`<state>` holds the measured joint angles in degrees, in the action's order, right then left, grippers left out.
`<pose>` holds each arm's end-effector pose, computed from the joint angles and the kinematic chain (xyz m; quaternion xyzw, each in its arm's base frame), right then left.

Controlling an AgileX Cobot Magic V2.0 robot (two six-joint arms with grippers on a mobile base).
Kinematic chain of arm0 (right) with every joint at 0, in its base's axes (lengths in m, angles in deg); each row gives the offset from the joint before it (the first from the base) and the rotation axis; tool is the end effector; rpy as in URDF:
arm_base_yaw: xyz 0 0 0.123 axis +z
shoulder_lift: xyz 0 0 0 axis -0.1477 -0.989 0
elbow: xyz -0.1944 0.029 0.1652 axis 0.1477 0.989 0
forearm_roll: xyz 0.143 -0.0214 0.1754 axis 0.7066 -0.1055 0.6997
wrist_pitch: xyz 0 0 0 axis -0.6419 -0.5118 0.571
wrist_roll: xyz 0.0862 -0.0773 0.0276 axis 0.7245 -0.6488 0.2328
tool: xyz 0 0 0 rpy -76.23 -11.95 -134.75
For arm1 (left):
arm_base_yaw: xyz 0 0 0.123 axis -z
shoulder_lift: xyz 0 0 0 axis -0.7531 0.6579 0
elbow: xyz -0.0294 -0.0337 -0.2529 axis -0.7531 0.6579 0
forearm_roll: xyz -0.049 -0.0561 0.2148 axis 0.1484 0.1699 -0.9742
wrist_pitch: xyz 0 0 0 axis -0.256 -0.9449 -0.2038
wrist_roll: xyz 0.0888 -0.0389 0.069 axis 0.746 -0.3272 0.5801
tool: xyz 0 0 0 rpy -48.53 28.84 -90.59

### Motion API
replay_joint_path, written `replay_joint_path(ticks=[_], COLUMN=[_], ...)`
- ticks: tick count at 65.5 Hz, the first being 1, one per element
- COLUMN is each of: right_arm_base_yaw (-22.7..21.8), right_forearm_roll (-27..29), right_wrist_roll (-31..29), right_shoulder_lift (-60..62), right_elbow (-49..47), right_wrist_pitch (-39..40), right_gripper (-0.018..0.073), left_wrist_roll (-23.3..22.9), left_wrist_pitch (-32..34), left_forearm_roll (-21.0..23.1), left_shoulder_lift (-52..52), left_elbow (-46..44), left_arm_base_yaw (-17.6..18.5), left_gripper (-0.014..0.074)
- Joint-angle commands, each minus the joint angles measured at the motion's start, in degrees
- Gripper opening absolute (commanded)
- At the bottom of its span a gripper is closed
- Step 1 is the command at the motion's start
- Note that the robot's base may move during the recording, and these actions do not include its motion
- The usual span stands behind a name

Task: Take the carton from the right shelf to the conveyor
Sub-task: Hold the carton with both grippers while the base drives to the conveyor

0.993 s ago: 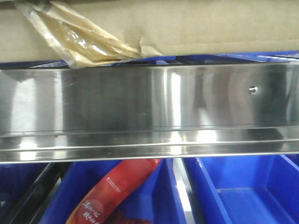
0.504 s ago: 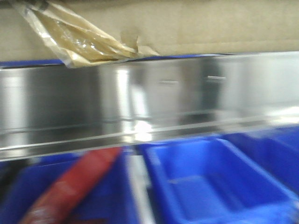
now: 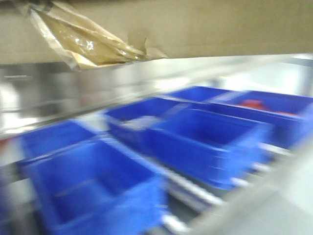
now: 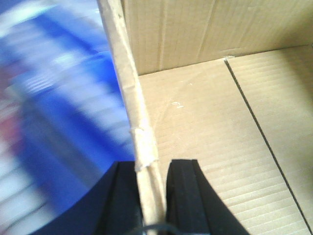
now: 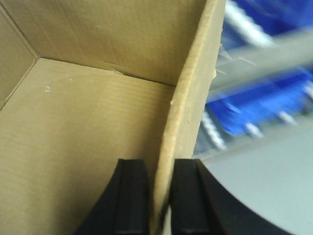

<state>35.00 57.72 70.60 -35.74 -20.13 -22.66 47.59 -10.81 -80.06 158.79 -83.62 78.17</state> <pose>0.1927 0.1058 0.4324 -0.1728 0.8728 0.1598 0.4276 0.2107 -0.0841 0.4254 0.0596 0.9043 -0.0474 0.4201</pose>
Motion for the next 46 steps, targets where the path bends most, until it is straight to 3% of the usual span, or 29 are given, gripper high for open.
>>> replay_joint_path(ticks=[1, 46], right_arm_base_yaw=[-0.01, -0.01], right_forearm_roll=[-0.16, -0.16], right_wrist_roll=[-1.22, -1.22], right_shoulder_lift=[0.89, 0.89], right_elbow=[-0.4, -0.4], right_wrist_pitch=[2.54, 2.54], right_gripper=[-0.0074, -0.0074], left_wrist_roll=[0.41, 0.41], left_wrist_pitch=[1.34, 1.34], left_forearm_roll=[-0.78, -0.78], left_shoulder_lift=[-0.84, -0.84], left_elbow=[-0.23, -0.23], left_arm_base_yaw=[0.31, 0.31], left_gripper=[-0.0009, -0.0009])
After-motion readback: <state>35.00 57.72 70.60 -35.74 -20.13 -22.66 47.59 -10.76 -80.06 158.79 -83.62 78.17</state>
